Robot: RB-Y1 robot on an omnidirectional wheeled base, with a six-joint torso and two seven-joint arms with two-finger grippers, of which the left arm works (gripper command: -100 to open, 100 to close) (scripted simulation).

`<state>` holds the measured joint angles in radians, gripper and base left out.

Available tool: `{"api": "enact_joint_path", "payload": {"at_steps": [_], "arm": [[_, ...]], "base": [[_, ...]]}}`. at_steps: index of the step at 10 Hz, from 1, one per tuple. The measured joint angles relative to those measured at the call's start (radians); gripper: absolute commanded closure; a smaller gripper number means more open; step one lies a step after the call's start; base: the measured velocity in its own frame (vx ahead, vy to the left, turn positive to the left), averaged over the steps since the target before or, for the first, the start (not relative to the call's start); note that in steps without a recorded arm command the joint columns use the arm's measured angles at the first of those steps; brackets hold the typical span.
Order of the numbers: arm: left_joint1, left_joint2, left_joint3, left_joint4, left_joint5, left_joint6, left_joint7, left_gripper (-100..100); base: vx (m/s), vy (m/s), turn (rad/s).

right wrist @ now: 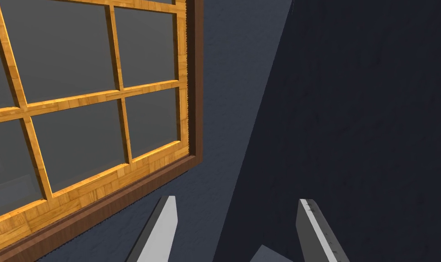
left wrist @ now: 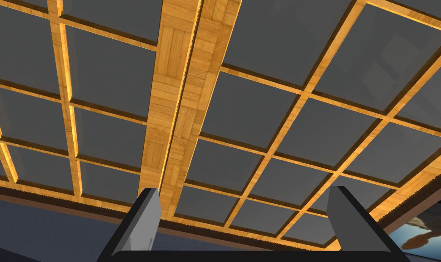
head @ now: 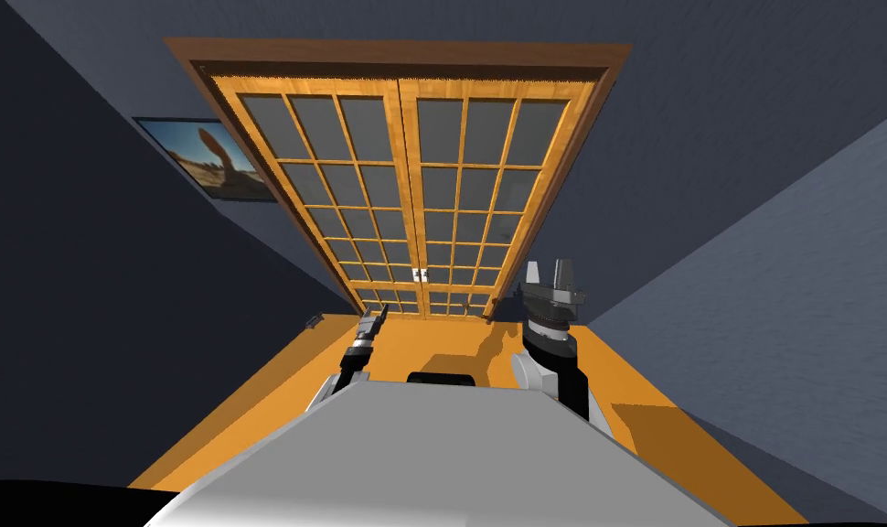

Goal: Pull the door open

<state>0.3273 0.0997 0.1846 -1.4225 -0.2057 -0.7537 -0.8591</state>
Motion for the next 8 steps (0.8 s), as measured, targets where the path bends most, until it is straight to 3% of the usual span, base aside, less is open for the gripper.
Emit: {"api": "enact_joint_path", "payload": {"at_steps": [8], "arm": [[-0.051, -0.006, 0.046, 0.181, -0.023, -0.029, -0.142, -100]], "base": [[0.101, 0.007, -0.065]]}}
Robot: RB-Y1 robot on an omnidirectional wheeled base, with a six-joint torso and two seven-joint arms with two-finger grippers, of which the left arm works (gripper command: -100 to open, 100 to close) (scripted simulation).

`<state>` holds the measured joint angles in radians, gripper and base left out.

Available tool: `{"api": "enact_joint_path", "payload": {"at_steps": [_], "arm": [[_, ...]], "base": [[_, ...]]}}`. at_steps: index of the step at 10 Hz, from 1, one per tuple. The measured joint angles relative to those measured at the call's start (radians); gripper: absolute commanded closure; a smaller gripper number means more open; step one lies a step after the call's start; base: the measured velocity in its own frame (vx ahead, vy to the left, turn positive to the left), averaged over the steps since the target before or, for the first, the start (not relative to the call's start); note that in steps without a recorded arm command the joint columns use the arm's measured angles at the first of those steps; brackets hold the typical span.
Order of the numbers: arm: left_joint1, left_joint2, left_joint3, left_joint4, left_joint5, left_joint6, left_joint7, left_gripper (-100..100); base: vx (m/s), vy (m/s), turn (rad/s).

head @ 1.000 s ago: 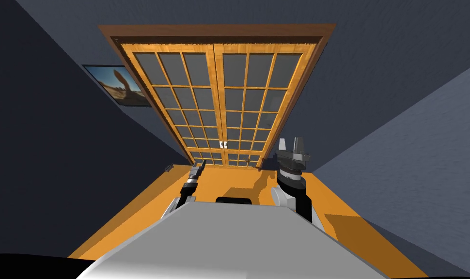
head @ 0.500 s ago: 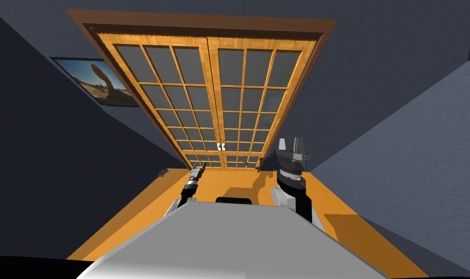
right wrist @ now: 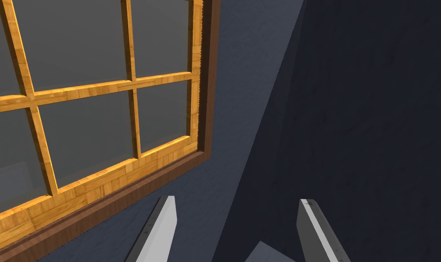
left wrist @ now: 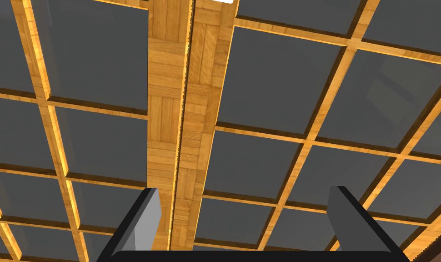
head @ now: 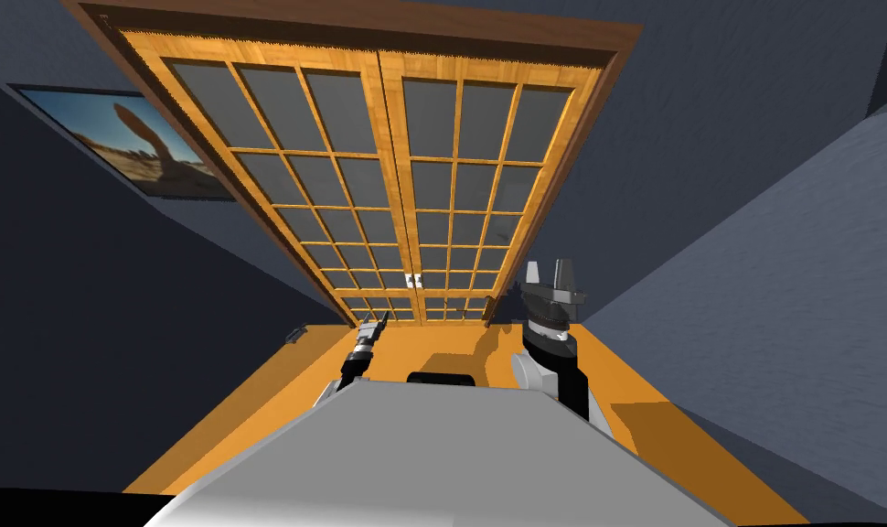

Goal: Pull the door open

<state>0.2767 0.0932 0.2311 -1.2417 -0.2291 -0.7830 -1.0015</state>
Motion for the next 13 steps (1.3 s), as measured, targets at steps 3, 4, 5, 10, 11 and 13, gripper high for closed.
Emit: {"api": "enact_joint_path", "payload": {"at_steps": [3, 4, 5, 10, 11, 13], "arm": [[-0.011, -0.007, 0.013, 0.048, -0.009, -0.004, -0.049, -100], [-0.017, -0.008, 0.019, 0.067, -0.012, -0.006, -0.064, -100], [-0.026, -0.008, 0.025, 0.095, -0.013, -0.013, -0.079, -100], [-0.061, -0.022, 0.055, 0.207, -0.030, -0.028, -0.175, -100], [-0.067, -0.026, 0.061, 0.228, -0.034, -0.029, -0.196, -100], [-0.077, -0.034, 0.071, 0.264, -0.040, -0.034, -0.231, -100]], "base": [[0.106, 0.009, -0.063], [0.103, 0.009, -0.049], [0.133, 0.016, -0.093], [0.142, 0.022, -0.077], [0.165, 0.025, -0.081], [0.148, 0.027, -0.064]]}}
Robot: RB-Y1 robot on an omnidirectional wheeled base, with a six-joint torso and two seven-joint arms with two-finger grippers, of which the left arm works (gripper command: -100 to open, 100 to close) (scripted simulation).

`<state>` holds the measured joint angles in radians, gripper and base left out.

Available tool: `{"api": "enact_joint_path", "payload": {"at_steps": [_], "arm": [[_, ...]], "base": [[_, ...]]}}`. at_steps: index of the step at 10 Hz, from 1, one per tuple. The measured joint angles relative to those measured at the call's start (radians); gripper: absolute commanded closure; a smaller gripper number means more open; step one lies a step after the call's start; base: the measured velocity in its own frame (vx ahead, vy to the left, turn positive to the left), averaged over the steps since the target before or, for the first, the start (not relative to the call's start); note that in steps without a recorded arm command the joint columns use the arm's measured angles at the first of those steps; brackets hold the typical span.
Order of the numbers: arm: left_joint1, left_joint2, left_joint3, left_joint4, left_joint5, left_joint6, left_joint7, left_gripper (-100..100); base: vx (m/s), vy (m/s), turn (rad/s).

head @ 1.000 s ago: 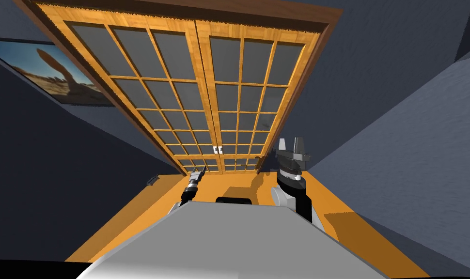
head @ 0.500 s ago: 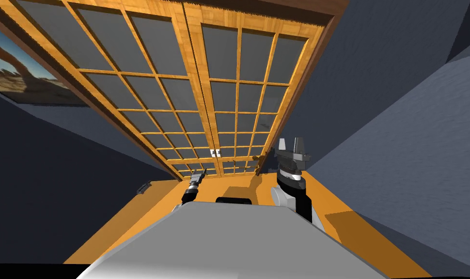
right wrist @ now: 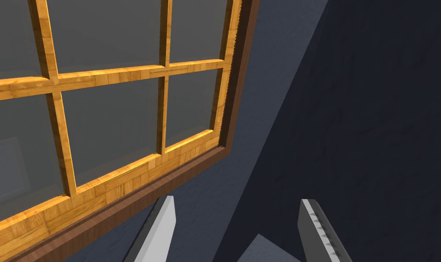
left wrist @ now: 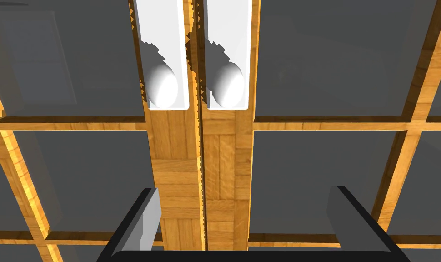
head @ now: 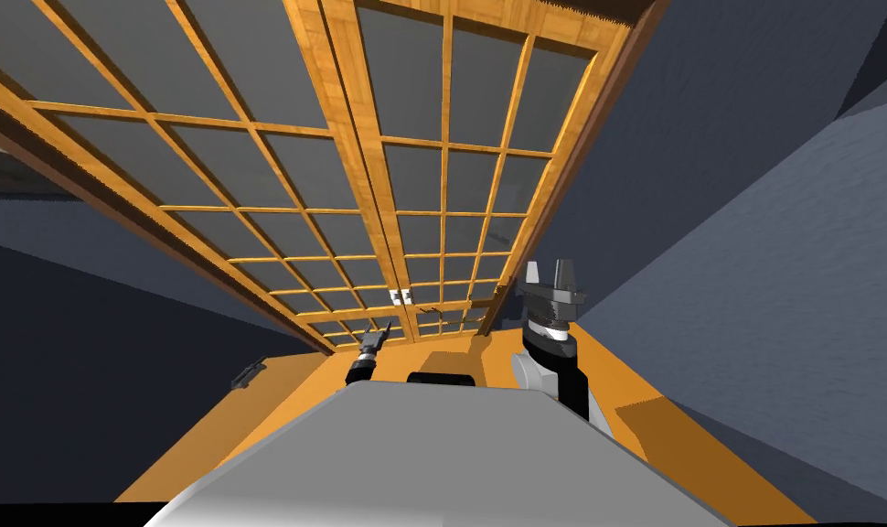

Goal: Pull the door open

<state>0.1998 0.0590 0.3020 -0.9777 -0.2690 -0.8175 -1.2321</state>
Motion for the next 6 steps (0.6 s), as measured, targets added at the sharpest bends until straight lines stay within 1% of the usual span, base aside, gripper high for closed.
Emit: {"api": "enact_joint_path", "payload": {"at_steps": [1, 2, 3, 4, 5, 6], "arm": [[-0.001, -0.005, 0.003, 0.010, -0.003, -0.002, -0.014, -100], [-0.009, -0.005, 0.007, 0.027, -0.005, -0.005, -0.025, -100], [-0.010, -0.005, 0.008, 0.029, -0.005, -0.005, -0.028, -100], [-0.015, 0.005, 0.020, 0.061, 0.001, -0.015, -0.033, -100], [-0.001, 0.006, 0.026, 0.054, 0.002, -0.011, -0.037, -100], [0.014, 0.008, 0.031, 0.045, 0.004, -0.002, -0.038, -100]], "base": [[0.124, 0.026, -0.058], [0.058, 0.014, -0.012], [-0.085, -0.004, 0.043], [-0.164, 0.022, 0.041], [-0.180, 0.014, 0.019], [-0.171, 0.018, 0.022]]}}
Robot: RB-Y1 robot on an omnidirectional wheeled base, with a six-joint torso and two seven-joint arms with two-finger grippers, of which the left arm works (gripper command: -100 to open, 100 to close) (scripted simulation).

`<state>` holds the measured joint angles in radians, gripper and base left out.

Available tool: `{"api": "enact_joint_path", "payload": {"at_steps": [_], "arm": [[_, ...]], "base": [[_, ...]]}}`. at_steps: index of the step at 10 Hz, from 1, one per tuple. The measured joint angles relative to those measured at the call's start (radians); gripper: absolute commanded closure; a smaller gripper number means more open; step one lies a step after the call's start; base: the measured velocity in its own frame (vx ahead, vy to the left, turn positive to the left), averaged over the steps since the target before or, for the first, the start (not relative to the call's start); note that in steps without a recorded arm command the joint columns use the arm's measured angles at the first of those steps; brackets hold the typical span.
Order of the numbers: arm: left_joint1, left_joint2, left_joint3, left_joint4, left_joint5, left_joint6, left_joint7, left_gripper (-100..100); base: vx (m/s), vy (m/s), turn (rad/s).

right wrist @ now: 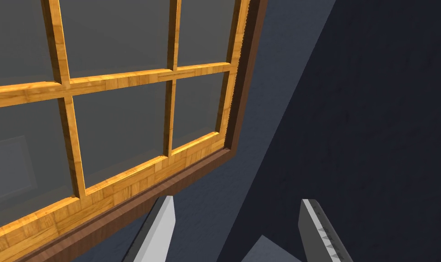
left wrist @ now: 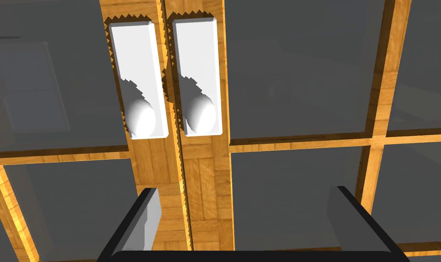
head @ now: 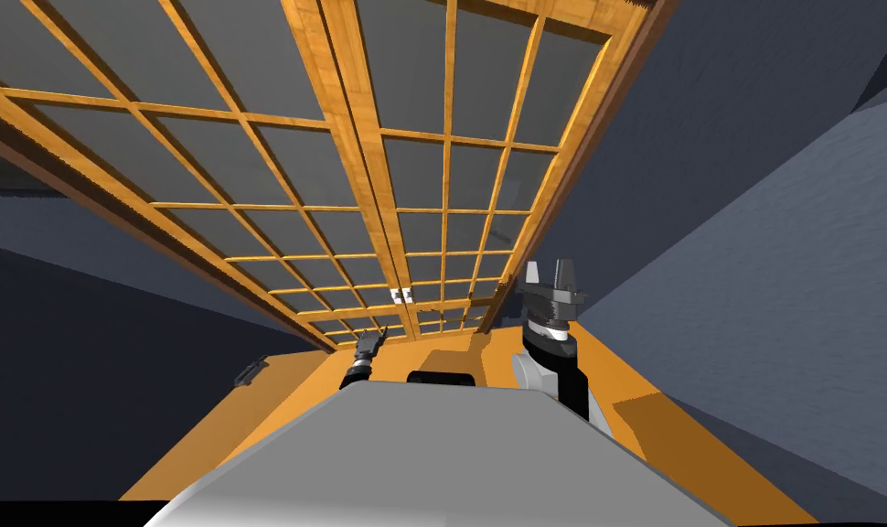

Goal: Pull the door open

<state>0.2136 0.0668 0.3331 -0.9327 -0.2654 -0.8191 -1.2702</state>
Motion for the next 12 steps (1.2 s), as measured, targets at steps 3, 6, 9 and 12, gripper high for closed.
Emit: {"api": "enact_joint_path", "payload": {"at_steps": [3, 6, 9, 12], "arm": [[0.043, 0.017, 0.033, -0.002, 0.013, 0.016, -0.007, -100], [0.035, 0.043, 0.078, 0.079, 0.033, 0.003, -0.027, -100], [0.050, 0.057, 0.118, 0.125, 0.050, -0.004, -0.043, -100], [0.095, 0.049, 0.156, 0.092, 0.065, 0.032, -0.058, -100]], "base": [[-0.182, 0.027, 0.014], [-0.139, 0.022, 0.002], [-0.123, 0.023, -0.006], [-0.135, 0.049, -0.035]]}}
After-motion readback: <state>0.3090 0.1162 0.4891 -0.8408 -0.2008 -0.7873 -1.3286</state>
